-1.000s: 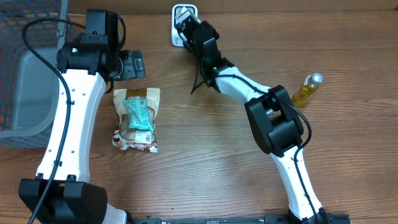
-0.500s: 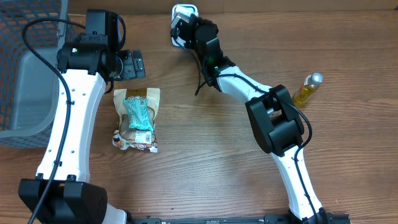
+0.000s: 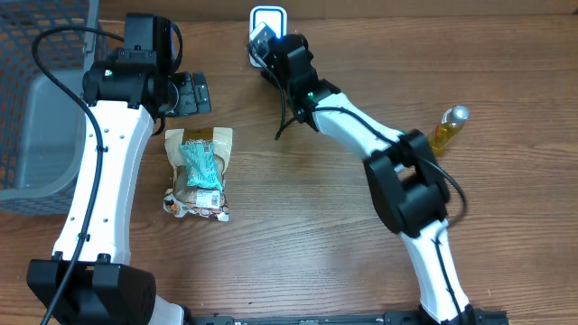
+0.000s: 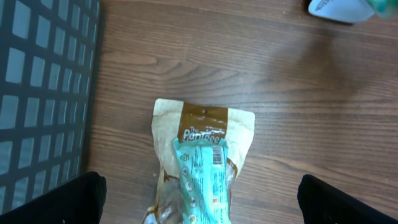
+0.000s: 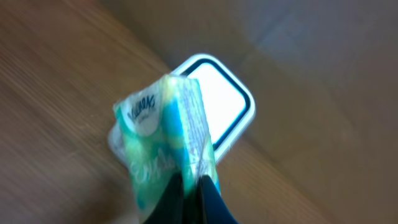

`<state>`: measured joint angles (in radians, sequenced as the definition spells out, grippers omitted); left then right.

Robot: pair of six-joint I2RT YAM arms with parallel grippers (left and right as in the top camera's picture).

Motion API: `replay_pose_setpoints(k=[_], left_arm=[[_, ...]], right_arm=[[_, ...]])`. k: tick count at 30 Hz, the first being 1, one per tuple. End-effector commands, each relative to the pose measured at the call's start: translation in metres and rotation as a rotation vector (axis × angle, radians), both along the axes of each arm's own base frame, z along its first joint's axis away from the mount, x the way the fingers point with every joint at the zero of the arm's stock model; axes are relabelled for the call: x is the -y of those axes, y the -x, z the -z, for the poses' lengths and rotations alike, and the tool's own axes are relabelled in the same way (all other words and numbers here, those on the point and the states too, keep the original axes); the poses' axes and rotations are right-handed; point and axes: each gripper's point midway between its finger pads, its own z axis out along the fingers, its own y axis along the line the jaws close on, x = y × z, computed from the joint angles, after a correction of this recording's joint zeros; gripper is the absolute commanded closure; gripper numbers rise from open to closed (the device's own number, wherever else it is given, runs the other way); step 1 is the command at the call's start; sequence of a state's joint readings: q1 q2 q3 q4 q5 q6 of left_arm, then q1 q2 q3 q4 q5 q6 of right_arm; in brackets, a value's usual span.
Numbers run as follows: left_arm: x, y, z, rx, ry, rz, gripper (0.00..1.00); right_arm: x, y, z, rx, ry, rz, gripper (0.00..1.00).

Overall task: Scan the item barcode
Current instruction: 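Hold the Kleenex pack's face before the scanner, then move the pack right and set it beside the green jar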

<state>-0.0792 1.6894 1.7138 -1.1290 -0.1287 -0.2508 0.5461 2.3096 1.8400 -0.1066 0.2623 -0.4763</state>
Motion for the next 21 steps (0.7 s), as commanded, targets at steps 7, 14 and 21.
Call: replay_pose_setpoints(k=[7, 14, 21], left_arm=[[0.002, -0.003, -0.008, 0.024, -0.015, 0.02, 0.0], [0.002, -0.003, -0.008, 0.024, -0.015, 0.02, 0.0], [0.002, -0.003, -0.008, 0.024, -0.015, 0.02, 0.0]], right_arm=[[0.098, 0.118, -0.065, -0.467, -0.262, 0.497, 0.96], [0.169, 0.181, -0.014, -0.742, -0.062, 0.738, 0.96], [0.205, 0.2, 0.007, -0.836, -0.002, 0.825, 0.45]])
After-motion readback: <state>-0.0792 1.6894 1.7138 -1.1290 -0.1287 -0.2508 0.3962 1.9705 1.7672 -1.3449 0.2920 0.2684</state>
